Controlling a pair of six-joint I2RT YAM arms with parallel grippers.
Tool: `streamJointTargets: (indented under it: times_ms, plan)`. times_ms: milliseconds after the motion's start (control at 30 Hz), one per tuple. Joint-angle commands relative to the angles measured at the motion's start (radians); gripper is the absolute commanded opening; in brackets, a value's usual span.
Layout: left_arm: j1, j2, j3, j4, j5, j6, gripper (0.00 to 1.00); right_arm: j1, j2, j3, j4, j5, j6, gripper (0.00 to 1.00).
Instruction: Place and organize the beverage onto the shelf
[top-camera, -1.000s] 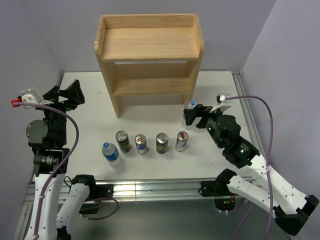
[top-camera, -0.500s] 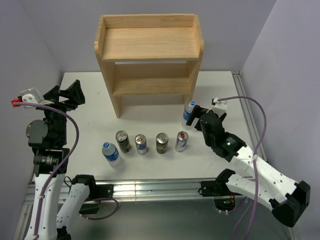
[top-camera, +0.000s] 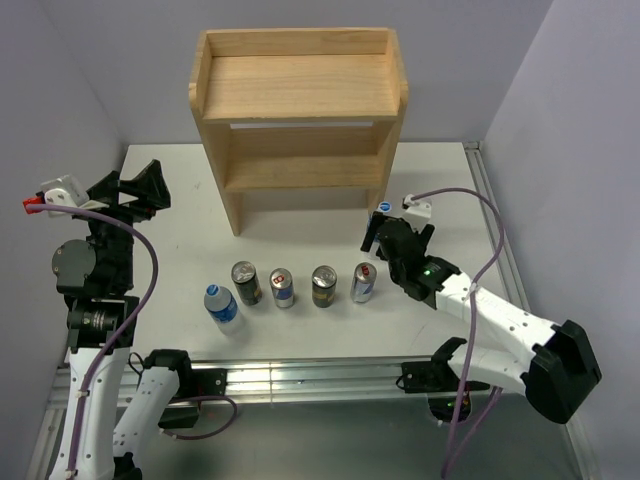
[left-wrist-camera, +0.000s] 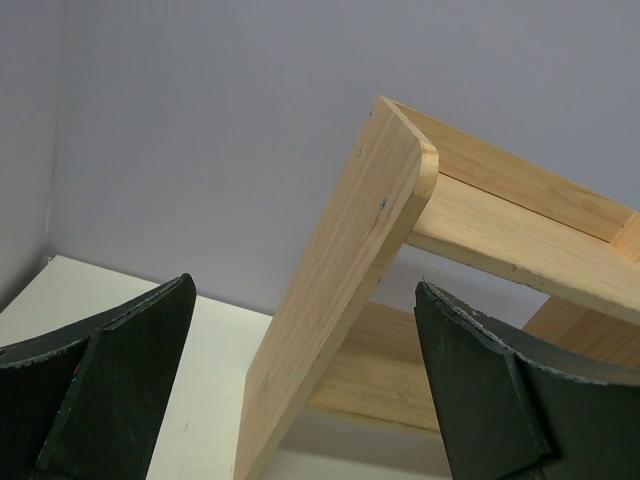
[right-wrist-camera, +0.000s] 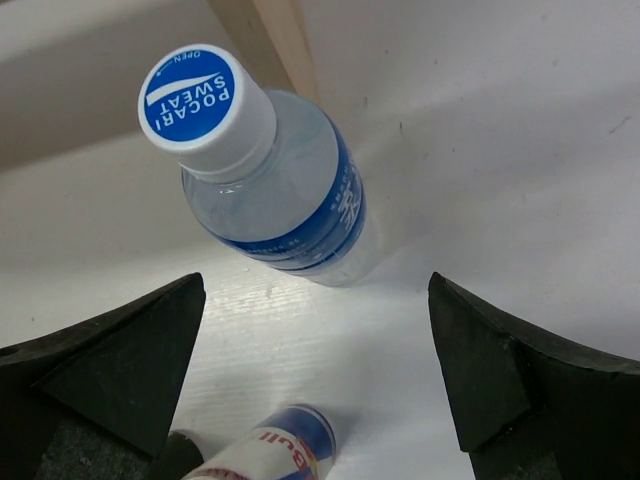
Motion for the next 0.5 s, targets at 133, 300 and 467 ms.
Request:
streamJointTargets:
  times_ms: [133,300,467]
  plan:
    - [0.005,-0.012,-0.006,0.019,0.018,0.016,0.99,-0.012,0.151,0.009,0.149,0.002,0.019,1.00]
    - [0.006,-0.015,-0.004,0.017,0.014,0.016,0.99,-0.012,0.201,0.023,0.158,0.024,0.017,1.00]
    - [0.006,-0.021,-0.006,0.019,0.015,0.015,0.98,-0.018,0.233,0.011,0.186,0.031,0.012,1.00]
